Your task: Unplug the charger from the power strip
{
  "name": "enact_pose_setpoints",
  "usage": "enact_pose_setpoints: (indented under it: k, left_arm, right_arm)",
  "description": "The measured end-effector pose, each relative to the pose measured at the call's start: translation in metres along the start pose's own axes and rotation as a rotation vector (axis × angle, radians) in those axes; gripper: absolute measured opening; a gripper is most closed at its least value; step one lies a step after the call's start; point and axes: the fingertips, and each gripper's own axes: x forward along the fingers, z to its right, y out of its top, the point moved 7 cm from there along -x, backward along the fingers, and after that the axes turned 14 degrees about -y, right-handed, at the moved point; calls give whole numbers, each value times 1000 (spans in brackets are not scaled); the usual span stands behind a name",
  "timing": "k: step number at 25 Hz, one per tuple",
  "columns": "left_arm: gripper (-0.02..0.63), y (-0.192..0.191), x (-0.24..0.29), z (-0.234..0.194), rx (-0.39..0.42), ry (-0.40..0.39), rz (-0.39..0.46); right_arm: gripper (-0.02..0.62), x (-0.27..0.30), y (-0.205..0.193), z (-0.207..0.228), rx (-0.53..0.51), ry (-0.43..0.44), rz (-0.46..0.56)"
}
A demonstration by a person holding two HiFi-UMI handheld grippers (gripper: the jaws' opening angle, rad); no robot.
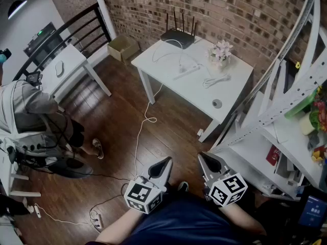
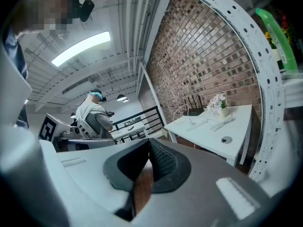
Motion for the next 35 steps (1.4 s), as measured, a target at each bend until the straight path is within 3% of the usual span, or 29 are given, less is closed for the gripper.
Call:
enact_pose_setpoints:
  k: [8,14,28,35]
  left_arm:
    - [6,8,21,-14,-11,5,-6]
    - [6,12,52,-53,54,-20,-26]
    - [6,81,130,-253,-38,-130,-70]
    - [6,117,149,-327,-78,-160,-62]
  right_arm:
    - [11,13,8,13,-34,-18,13]
    - [11,49,21,29,-86,-79,23]
    - [11,243,76,48,-78,-240,-69]
    - [11,314,100,62,-109,-321,-109]
